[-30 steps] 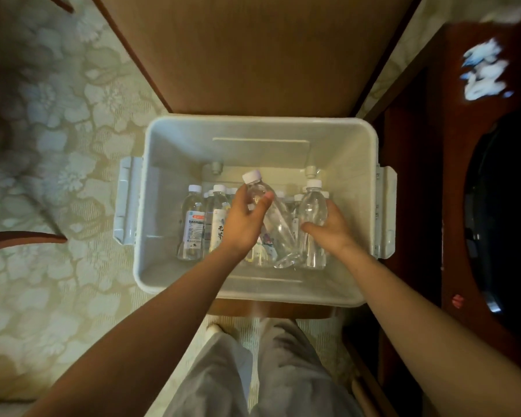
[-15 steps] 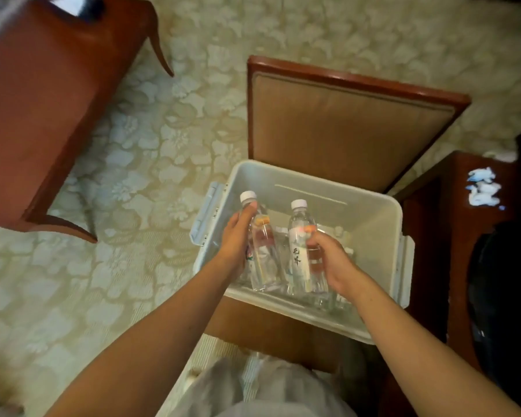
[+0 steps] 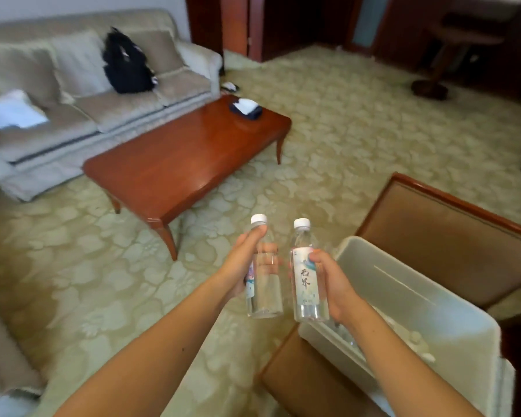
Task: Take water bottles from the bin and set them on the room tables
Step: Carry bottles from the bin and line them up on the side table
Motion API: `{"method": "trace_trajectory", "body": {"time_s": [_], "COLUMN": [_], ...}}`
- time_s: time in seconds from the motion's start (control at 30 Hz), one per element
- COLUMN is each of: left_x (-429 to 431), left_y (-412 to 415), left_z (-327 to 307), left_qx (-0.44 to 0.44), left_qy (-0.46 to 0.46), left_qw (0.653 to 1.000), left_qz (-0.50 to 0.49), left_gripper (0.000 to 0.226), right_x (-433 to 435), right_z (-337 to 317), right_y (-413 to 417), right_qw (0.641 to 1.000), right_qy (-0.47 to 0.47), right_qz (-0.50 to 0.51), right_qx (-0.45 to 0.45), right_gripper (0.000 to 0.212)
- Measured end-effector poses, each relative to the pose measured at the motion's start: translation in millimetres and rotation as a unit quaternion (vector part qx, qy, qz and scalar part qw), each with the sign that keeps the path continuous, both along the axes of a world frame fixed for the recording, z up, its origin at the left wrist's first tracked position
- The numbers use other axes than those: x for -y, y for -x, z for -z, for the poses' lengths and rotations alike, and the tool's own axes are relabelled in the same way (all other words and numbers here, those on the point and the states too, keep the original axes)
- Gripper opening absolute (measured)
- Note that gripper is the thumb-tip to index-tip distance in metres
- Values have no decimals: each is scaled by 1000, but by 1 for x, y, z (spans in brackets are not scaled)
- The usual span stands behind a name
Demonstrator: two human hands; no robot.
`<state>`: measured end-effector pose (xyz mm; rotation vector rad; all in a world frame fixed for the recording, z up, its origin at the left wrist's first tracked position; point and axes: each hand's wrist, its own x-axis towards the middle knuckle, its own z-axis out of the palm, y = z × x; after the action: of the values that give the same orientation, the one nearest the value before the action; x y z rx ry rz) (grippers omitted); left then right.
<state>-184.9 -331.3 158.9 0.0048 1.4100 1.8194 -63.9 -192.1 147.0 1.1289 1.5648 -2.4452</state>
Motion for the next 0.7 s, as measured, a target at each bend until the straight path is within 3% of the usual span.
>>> {"method": "trace_trajectory", "body": {"time_s": [0.07, 0.2, 0.4, 0.57, 0.7], "left_x": [44, 134, 258, 342, 383], "left_y": [18, 50, 78, 96, 103], "left_z": [-12, -32, -55, -49, -49], "left_qx": [-11, -53, -52, -17, -5], "left_qy": [-21, -47, -45, -32, -40], "left_qw": [999, 995, 982, 967, 957], "left_qz": [-26, -64, -175, -251, -289], "left_gripper": [37, 31, 27, 46, 30], "right_x": [38, 113, 219, 291, 331], "right_z": [-12, -31, -48, -55, -51], "right_y": [26, 75, 144, 188, 226], "right_qw": [999, 992, 972, 952, 935], "right_qy": [-10, 29, 38, 45, 39], "right_qz": [-28, -103, -206, -283, -337], "right_qx": [-18, -62, -109, -111, -100], "right_gripper": [68, 38, 36, 35, 35]}}
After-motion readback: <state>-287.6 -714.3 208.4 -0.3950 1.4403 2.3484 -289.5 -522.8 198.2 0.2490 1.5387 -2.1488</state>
